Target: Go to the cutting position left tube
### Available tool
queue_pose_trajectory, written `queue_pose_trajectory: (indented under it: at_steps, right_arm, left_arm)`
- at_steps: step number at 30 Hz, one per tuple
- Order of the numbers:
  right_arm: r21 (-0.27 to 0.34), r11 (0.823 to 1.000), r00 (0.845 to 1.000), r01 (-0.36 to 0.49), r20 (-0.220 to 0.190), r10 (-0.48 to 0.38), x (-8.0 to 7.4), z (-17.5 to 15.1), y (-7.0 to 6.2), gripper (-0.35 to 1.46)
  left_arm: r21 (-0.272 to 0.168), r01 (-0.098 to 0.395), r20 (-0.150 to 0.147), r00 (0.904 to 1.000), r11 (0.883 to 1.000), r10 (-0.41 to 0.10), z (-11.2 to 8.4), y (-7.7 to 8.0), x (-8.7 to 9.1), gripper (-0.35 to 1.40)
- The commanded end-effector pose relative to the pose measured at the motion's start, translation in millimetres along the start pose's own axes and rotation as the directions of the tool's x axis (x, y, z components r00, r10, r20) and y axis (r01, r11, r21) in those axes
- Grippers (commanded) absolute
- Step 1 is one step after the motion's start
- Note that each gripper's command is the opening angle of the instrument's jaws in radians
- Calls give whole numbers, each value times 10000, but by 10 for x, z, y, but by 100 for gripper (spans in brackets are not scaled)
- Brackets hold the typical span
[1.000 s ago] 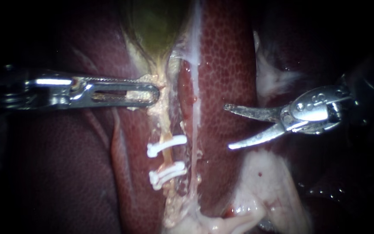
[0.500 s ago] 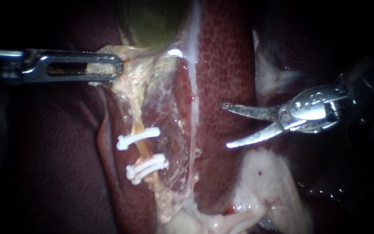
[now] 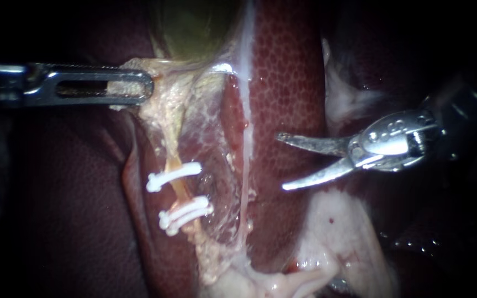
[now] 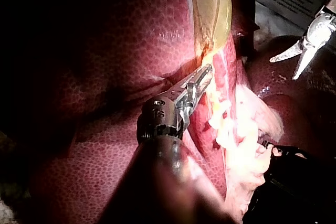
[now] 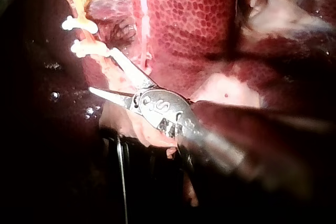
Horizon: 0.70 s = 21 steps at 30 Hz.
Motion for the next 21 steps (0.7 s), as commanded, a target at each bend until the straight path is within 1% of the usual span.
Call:
queue_pose_trajectory:
  at_steps: [1, 3, 4, 6, 12, 15, 18, 21]
  right_arm:
    - [121, 9999, 10000, -44, 51, 43, -5, 7, 0, 143]
    - [248, 9996, 9998, -149, 164, 145, -19, 23, 1, 143]
    - [262, 9995, 9997, -188, 189, 183, -22, 28, 1, 143]
    - [438, 9985, 9989, -333, 330, 319, -40, 48, 1, 143]
    - [813, 9941, 9961, -716, 582, 670, -80, 94, 2, 143]
    - [953, 9915, 9942, -882, 701, 817, -94, 116, 1, 143]
    - [1144, 9884, 9932, -998, 706, 922, -105, 134, 1, 143]
    - [1291, 9855, 9922, -1102, 716, 1016, -110, 147, 0, 143]
  left_arm:
    - [-3, -3, 1, 10000, 10000, 3, 1, 0, 1, -35]
    - [-7, -3, 3, 10000, 10000, 3, 1, 0, 1, -35]
    - [-7, -3, 3, 10000, 10000, 3, 1, 0, 1, -35]
    - [-7, -3, 3, 10000, 10000, 3, 1, 0, 1, -35]
    - [-11, -6, 6, 10000, 10000, 6, 1, 0, 1, -35]
    - [-19, -10, 10, 10000, 10000, 10, 2, 0, 2, -35]
    - [-30, -14, 18, 10000, 10000, 14, 3, -1, 3, -35]
    - [-43, -14, 24, 10000, 10000, 14, 4, -2, 4, -35]
